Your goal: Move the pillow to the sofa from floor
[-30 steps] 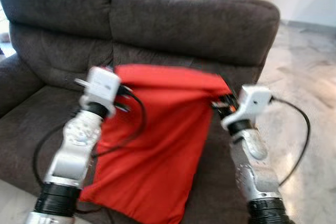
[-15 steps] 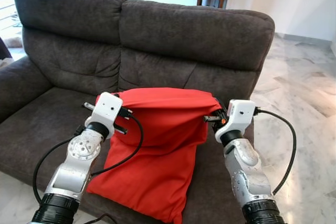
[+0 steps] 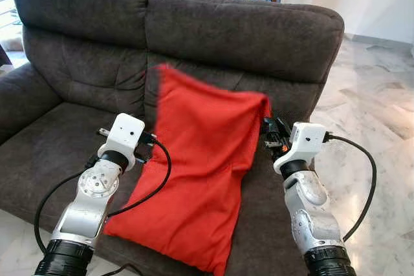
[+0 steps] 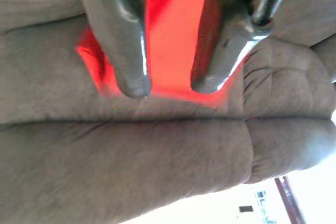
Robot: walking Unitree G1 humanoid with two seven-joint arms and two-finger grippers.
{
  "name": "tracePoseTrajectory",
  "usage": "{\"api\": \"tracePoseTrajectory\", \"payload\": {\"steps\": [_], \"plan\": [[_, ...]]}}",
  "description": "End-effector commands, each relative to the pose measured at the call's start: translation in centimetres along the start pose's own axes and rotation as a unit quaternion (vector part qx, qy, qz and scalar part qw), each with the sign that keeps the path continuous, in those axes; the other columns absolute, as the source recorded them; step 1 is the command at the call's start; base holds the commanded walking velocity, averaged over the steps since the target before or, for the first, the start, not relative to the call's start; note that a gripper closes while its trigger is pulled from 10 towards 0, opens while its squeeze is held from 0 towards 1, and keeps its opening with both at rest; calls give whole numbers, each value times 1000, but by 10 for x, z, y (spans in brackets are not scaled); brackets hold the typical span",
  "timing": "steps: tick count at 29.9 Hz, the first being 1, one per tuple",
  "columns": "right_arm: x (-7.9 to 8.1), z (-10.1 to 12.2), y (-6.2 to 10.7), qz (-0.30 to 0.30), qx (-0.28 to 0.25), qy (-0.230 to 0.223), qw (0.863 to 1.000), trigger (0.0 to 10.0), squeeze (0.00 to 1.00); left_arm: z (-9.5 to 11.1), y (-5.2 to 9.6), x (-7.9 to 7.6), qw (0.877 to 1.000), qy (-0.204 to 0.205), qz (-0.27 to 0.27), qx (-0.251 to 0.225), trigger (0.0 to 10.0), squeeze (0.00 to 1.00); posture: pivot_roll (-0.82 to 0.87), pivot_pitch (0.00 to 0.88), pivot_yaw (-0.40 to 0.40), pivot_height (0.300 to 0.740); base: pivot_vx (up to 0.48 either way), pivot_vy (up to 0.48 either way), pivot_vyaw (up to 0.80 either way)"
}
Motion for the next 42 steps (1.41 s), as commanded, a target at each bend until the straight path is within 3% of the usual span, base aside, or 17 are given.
{"api": "tracePoseTrajectory", "payload": {"steps": [1, 2, 3, 4, 6, 10, 13, 14, 15, 17, 20, 21, 23, 25, 30, 34, 42], "plan": [[-10, 1, 1, -27, -4, 4, 1000, 10000, 0, -9, 3, -3, 1000, -5, -2, 19, 10000, 1000, 87, 99, 20, 740, 0, 0, 0], [-10, 1, 1, -27, -4, 4, 1000, 10000, 0, -9, 3, -3, 1000, -5, -2, 19, 10000, 1000, 87, 99, 20, 740, 0, 0, 0], [-20, -4, 4, -51, 4, 9, 999, 10000, 0, -20, 5, -8, 999, 7, -7, 36, 10000, 729, 87, 99, 20, 740, 0, 0, 0], [-26, -7, 7, -67, 11, 11, 998, 10000, 0, -28, 8, -11, 999, 8, -10, 50, 10000, 0, 87, 99, 20, 740, 0, 0, 0], [-42, -17, 18, -105, 22, 13, 994, 10000, 0, -50, 17, -17, 996, 26, -14, 85, 10000, 0, 82, 95, 19, 740, 0, 0, 0], [-58, -29, 30, -140, 42, 24, 989, 10000, 0, -72, 28, -22, 991, 48, -14, 123, 10000, 0, 81, 98, 23, 740, 0, 0, 0], [-94, -53, 65, -248, 82, 52, 964, 10000, 0, -120, 59, -36, 975, 52, -27, 215, 10000, 0, 71, 86, 23, 740, 0, 0, 0], [-94, -53, 65, -248, 82, 52, 964, 10000, 0, -120, 59, -36, 975, 52, -27, 215, 10000, 0, 71, 86, 23, 740, 0, 0, 0], [-109, -59, 82, -306, 88, 46, 947, 10000, 0, -133, 69, -39, 970, 46, -29, 238, 10000, 0, 61, 82, 24, 740, 0, 0, 0], [-124, -65, 102, -353, 96, 46, 930, 10000, 0, -147, 81, -46, 960, 72, -28, 270, 10000, 0, 51, 74, 28, 740, 0, 0, 0], [-133, -73, 121, -365, 114, 54, 922, 10000, 0, -160, 93, -56, 950, 74, -46, 299, 10000, 0, 37, 61, 37, 740, 0, 0, 0], [-138, -78, 131, -365, 134, 88, 917, 10000, 0, -165, 100, -63, 945, 78, -58, 312, 10000, 0, 27, 48, 43, 740, 0, 0, 0], [-152, -87, 158, -401, 165, 124, 892, 10000, 0, -173, 111, -75, 935, 85, -84, 333, 10000, 0, -8, 11, 53, 740, 0, 0, 0], [-161, -97, 181, -431, 192, 125, 873, 10000, 0, -177, 118, -84, 929, 90, -103, 345, 10000, 0, -24, 0, 58, 740, 0, 0, 0], [-165, -110, 207, -447, 229, 121, 856, 10000, 0, -185, 130, -94, 915, 82, -130, 373, 10000, 0, -43, 0, 73, 740, 0, 0, 0], [-165, -126, 230, -453, 279, 98, 841, 10000, 0, -198, 156, -104, 889, 96, -148, 423, 10000, 0, -66, 0, 82, 740, 0, 0, 0], [-158, -151, 262, -413, 400, 102, 812, 10000, 0, -213, 188, -102, 855, 141, -112, 487, 10000, 0, -56, 0, 71, 740, 0, 0, 0]]}}
Point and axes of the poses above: a point about 5 cm out from each wrist's last joint towards the gripper, its own y axis pointing back from the gripper into the wrist, its own z axis along the axis of the wrist's last joint, x = y × z, the point moved 1 cm from there along -y, pointing out of the wrist towards the gripper, and after that the axes turned 14 degrees about -y, right-handed, at the moved point
